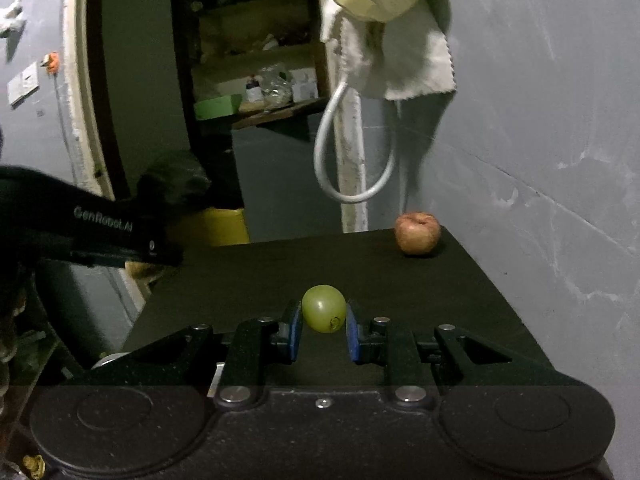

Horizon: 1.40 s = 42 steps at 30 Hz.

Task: Organize fruits
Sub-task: 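Carry the tan fruit with the left tool while the right tool carries the grape over the tray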

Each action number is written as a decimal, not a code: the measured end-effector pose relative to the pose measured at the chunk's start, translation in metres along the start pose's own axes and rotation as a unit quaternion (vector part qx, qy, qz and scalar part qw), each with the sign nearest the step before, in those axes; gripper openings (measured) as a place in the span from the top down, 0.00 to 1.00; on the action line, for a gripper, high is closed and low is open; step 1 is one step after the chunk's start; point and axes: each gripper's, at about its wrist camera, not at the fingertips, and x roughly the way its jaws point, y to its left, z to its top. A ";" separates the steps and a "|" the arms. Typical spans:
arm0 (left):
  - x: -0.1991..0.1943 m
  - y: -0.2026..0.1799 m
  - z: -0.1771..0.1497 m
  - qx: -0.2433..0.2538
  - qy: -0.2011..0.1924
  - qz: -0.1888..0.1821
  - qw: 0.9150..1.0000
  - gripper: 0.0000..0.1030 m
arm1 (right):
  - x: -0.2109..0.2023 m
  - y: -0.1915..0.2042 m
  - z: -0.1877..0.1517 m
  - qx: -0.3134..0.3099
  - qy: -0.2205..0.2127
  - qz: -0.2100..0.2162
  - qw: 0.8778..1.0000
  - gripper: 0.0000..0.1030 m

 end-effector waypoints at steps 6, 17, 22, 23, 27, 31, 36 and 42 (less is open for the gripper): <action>-0.038 0.025 -0.012 -0.014 -0.012 0.004 1.000 0.69 | -0.032 0.034 -0.011 -0.014 0.001 0.020 1.000 0.76; -0.092 0.062 -0.051 -0.035 -0.007 0.005 0.999 0.69 | -0.083 0.073 -0.041 -0.054 0.012 0.049 0.997 0.76; -0.102 0.070 -0.078 -0.041 0.009 0.002 0.999 0.69 | -0.100 0.081 -0.059 -0.070 0.026 0.057 0.996 0.76; -0.104 0.071 -0.082 -0.043 0.013 0.001 0.999 0.69 | -0.103 0.083 -0.062 -0.075 0.030 0.060 0.995 0.76; -0.107 0.075 -0.102 -0.046 0.028 -0.001 0.999 0.69 | -0.114 0.091 -0.076 -0.092 0.045 0.073 0.992 0.76; -0.109 0.078 -0.120 -0.050 0.043 -0.002 0.998 0.69 | -0.124 0.099 -0.088 -0.110 0.059 0.087 0.988 0.76; -0.108 0.082 -0.136 -0.056 0.060 -0.002 0.997 0.69 | -0.131 0.103 -0.099 -0.124 0.073 0.098 0.985 0.76; -0.103 0.088 -0.150 -0.057 0.080 -0.001 0.995 0.69 | -0.134 0.109 -0.110 -0.140 0.096 0.118 0.978 0.76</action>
